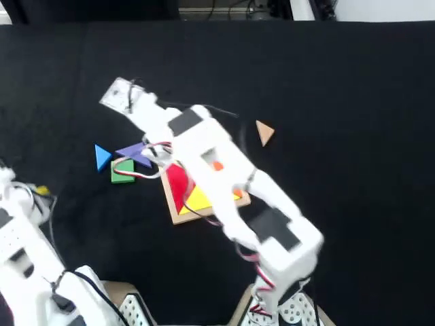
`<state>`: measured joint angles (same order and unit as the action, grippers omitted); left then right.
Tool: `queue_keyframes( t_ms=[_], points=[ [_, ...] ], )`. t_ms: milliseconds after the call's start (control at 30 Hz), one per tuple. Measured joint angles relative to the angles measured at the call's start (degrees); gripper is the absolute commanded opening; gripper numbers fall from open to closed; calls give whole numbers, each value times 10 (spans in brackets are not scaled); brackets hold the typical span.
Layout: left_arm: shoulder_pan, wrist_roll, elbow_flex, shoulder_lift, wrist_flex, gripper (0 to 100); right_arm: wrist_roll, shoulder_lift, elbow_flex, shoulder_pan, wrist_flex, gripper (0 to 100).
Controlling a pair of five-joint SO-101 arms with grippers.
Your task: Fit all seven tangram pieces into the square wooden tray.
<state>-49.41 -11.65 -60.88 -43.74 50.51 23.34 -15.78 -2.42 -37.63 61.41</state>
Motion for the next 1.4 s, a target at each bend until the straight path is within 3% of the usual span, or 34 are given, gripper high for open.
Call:
queue_keyframes(
  t_ms=[267, 467, 700, 1100, 1233, 1400],
  points=[
    [-140, -31, -146, -57, -27, 267, 3, -287, -338, -40, 114, 194],
    [-233, -129, -196, -60, -43, 267, 6, -469, -602, -52, 200, 195],
    [-255, -154, -197, -62, -43, 267, 46, -611, -848, -52, 265, 195],
    [-251, -154, -201, -63, -43, 267, 76, -657, -903, -52, 265, 201],
    [-251, -154, -201, -63, -43, 267, 76, -657, -903, -52, 278, 274],
    [-251, -154, -201, -63, -43, 267, 98, -657, -904, -52, 348, 204]
  ],
)
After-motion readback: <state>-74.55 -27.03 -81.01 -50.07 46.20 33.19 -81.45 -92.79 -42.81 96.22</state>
